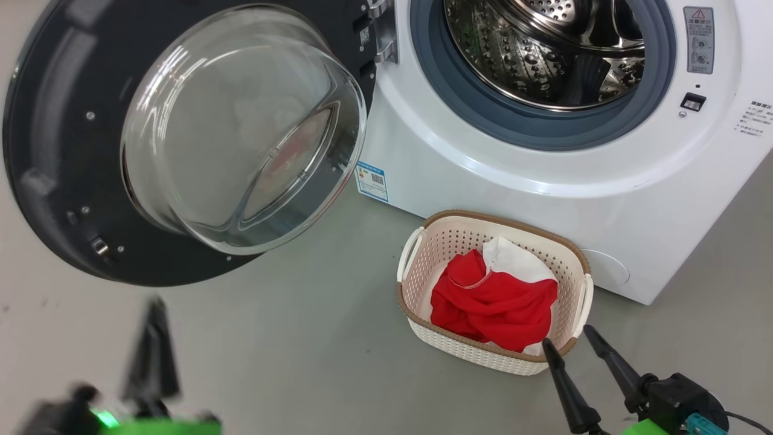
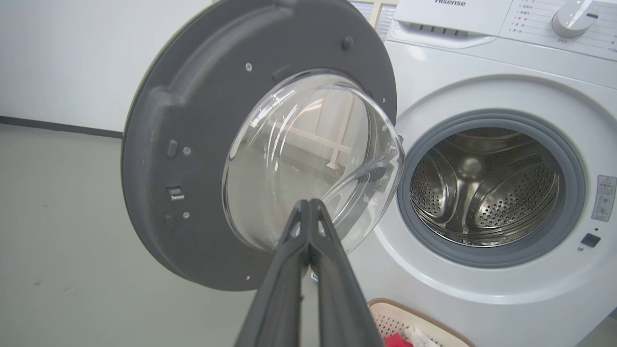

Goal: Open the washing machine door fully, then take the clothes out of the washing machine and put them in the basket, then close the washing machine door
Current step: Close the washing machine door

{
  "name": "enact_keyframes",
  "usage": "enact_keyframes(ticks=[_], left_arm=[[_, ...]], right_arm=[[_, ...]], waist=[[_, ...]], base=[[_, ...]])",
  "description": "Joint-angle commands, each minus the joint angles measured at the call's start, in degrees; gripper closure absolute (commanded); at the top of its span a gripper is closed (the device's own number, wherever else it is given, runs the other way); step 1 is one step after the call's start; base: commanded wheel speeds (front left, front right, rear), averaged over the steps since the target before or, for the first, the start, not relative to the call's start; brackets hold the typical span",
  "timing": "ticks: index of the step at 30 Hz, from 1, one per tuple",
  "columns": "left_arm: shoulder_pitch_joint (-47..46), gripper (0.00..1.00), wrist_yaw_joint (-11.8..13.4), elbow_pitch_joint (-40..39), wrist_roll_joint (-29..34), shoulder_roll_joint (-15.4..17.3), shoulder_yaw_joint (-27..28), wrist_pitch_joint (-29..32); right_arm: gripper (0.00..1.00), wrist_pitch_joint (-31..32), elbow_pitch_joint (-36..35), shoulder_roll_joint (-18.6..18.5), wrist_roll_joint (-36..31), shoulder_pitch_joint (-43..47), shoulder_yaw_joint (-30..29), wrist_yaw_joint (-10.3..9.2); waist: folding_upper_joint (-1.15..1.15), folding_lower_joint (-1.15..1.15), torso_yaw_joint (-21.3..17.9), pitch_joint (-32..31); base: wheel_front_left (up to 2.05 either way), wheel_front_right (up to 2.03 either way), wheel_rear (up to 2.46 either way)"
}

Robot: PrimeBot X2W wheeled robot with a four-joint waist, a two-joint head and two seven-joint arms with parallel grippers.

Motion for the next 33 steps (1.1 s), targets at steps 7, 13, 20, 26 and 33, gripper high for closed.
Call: enact_keyframes(ticks=[7,13,20,26,33], left_arm=[[-17.38,1.0,-7.34,-5.73,7.49,1.2,12.83,-0.29],[-31.97,1.0,-10.35,-1.73,5.72,5.03,18.83,-0.29],[-45.74,1.0,-10.96,11.22,-3.38,12.27,25.4,-0.29],[-54.72,1.0,-10.99,29.57,-13.62,19.63,27.67,2.23],[-62.11,1.0,-10.61,48.7,-22.05,25.49,29.39,18.95]], right_arm=[[0.0,-0.37,-2.37,-0.34,-0.19,-0.12,-0.52,0.0],[0.0,-0.37,-3.15,-0.17,-0.61,0.57,-1.76,0.0],[0.0,-0.37,-4.03,-0.8,-0.79,-0.23,-2.06,0.0],[0.0,-0.37,-4.56,-1.1,-0.74,-0.68,-2.65,0.0],[0.0,-0.37,-4.69,-0.72,-0.76,-0.7,-3.01,0.0]], waist=[[0.0,0.0,-0.39,0.89],[0.0,0.0,-1.62,1.93],[0.0,0.0,-4.29,4.64],[0.0,0.0,-5.54,6.4],[0.0,0.0,-6.07,6.84]], base=[[0.0,0.0,0.0],[0.0,0.0,0.0],[0.0,0.0,0.0],[0.0,0.0,0.0],[0.0,0.0,0.0]])
